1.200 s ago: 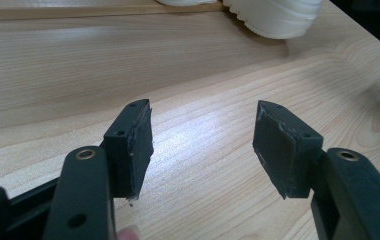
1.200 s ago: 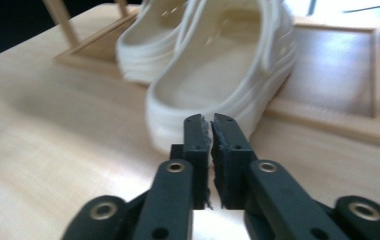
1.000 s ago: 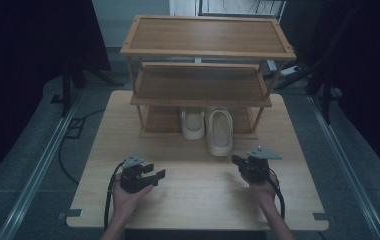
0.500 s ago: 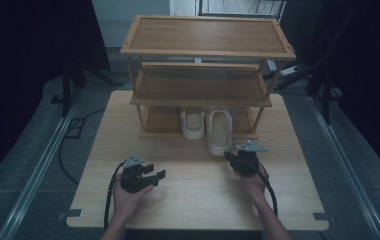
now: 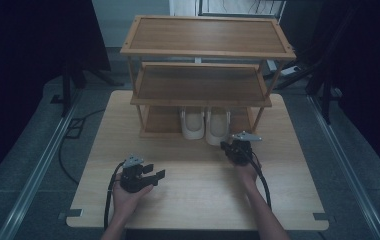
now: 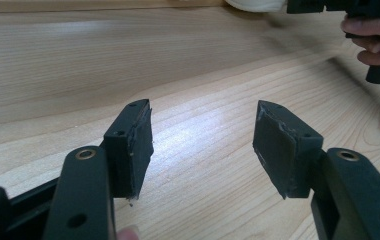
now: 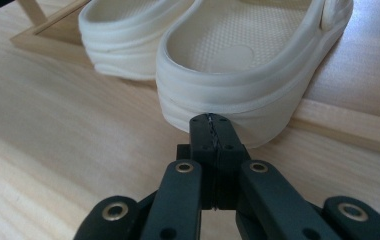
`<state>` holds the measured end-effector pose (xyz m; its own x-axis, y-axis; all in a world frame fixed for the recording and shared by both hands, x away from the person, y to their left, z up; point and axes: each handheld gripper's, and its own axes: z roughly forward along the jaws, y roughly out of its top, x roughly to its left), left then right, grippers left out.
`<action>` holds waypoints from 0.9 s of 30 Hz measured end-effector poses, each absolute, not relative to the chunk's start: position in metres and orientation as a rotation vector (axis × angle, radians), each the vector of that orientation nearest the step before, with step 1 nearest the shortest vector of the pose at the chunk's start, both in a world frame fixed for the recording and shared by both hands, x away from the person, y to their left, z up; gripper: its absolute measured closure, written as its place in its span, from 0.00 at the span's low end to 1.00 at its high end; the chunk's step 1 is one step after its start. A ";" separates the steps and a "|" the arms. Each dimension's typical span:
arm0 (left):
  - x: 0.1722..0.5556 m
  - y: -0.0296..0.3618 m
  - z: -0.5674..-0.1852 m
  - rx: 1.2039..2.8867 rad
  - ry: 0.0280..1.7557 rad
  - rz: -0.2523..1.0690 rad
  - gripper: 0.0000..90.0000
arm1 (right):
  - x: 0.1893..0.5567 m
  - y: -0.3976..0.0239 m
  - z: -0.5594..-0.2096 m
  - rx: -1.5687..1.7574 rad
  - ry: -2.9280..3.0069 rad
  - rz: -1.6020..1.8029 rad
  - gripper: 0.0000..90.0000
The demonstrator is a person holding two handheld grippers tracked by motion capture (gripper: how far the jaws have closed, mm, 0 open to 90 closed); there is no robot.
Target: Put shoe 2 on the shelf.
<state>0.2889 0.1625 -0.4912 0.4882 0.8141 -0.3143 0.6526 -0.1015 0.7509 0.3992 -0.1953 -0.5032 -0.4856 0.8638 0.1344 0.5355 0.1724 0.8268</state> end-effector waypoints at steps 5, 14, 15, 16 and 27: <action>0.289 0.164 -0.492 1.821 1.234 0.219 0.46 | 0.408 -0.190 -0.506 1.325 2.076 1.241 1.00; 0.289 0.164 -0.493 1.823 1.235 0.218 0.46 | 0.416 -0.187 -0.505 1.333 2.069 1.220 0.95; 0.289 0.164 -0.493 1.823 1.236 0.218 0.46 | 0.415 -0.187 -0.505 1.328 2.071 1.220 0.94; 0.289 0.164 -0.493 1.823 1.236 0.218 0.46 | 0.415 -0.186 -0.505 1.326 2.068 1.212 0.92; 0.290 0.162 -0.496 1.834 1.240 0.210 0.46 | 0.392 -0.206 -0.497 1.290 2.025 1.240 0.69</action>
<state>0.2900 0.1620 -0.4964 0.4856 0.8145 -0.3174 0.6643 -0.1079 0.7396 0.3925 -0.2055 -0.4974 -0.4710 0.8766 0.0989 0.4864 0.1645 0.8581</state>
